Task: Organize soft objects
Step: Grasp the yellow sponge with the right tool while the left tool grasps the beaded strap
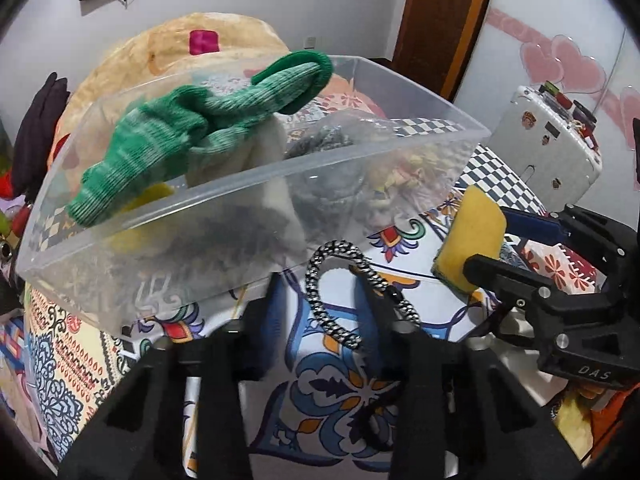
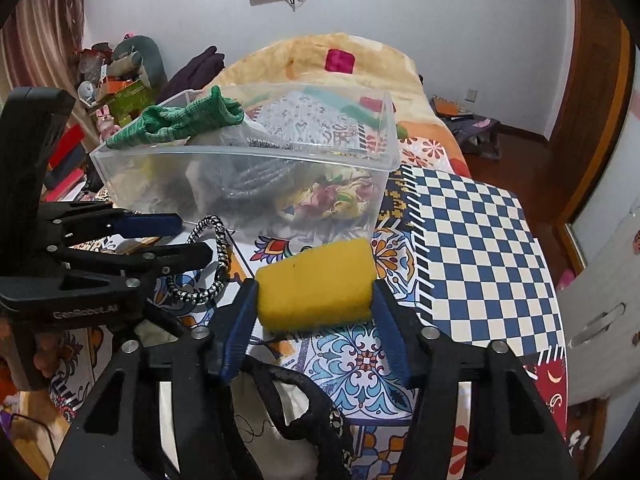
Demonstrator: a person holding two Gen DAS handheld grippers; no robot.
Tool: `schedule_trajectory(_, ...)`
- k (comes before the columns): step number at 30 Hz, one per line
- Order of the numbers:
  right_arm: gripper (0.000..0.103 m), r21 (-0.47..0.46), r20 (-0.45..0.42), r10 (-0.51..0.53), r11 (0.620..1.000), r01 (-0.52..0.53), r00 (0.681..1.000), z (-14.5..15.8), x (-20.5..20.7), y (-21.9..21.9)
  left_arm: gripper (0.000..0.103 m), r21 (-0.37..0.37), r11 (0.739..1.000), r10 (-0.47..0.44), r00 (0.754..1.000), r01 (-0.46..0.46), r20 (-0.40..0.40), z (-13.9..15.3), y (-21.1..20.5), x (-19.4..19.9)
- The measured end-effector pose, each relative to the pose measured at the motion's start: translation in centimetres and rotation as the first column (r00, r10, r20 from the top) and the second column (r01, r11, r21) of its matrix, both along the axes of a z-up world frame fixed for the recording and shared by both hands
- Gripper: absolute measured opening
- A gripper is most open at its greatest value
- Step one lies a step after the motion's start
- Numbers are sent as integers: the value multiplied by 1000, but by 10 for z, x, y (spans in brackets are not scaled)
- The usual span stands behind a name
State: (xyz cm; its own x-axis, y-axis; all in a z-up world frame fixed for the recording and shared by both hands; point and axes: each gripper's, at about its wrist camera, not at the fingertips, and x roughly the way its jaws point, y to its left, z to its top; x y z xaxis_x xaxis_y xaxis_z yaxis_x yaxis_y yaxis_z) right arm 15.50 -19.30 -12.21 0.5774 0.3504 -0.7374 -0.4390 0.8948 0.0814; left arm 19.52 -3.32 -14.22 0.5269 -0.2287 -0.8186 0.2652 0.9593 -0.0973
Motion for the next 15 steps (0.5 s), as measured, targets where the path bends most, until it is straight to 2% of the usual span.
schedule_trajectory(3, 50, 6, 27, -2, 1000, 2, 1000, 5, -3, -2, 9, -16, 1000, -3, 1000, 3, -9, 0, 2, 2)
schedule_trajectory(5, 50, 10, 43, -6, 1000, 6, 999, 10, -3, -2, 6, -21, 1000, 0, 1000, 0, -12, -1, 4, 6)
schedule_trajectory(8, 50, 15, 66, -7, 1000, 6, 998, 16, -5, -3, 5, -25, 1000, -1, 1000, 1, -5, 1, 5, 5)
schedule_trajectory(15, 49, 28, 105, -13, 1000, 11, 994, 28, -10, -5, 5, -33, 999, 16, 994, -12, 107, 25, 11, -15)
